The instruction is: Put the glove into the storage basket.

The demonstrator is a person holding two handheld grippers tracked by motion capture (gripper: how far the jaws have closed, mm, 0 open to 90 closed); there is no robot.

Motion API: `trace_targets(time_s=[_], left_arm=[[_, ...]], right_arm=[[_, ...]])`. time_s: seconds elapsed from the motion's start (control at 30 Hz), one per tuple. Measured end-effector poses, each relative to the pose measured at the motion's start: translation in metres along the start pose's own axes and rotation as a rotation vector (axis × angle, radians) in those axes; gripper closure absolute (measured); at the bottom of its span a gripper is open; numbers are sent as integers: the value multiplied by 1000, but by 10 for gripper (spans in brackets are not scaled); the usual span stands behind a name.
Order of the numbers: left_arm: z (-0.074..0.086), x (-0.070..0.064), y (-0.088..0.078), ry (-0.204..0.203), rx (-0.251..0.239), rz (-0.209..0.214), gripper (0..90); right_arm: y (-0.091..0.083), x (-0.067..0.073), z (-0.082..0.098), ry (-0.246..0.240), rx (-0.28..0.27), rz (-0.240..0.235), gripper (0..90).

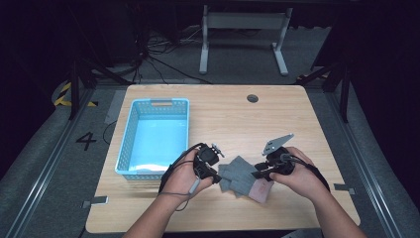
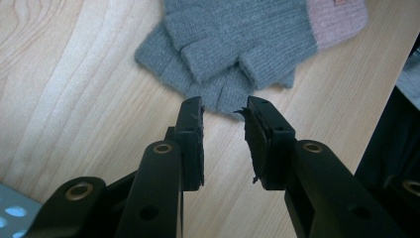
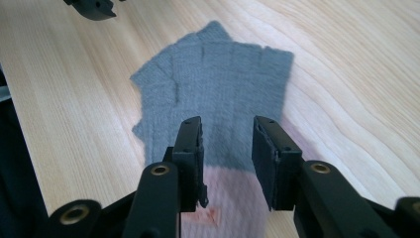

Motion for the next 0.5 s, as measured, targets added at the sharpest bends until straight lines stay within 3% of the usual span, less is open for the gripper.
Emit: trace_targets(time_s=[0.17, 0.5], left_arm=[[0, 1, 2, -2, -1, -1, 690], [-1, 2, 6, -12, 4, -1, 699]], right_arm=[[-11, -8, 11, 35, -7, 20, 665], [-18, -24, 39, 91, 41, 17, 679]])
Point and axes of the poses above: each handheld gripper's, and its own axes: y roughly forward along the jaws, z roughly out of its underside, x roughly to its left, the point moved 10 cm from there along y, roughly forward along the jaws, and after that the axes turned 7 degrees about z, right-handed, at the moved point
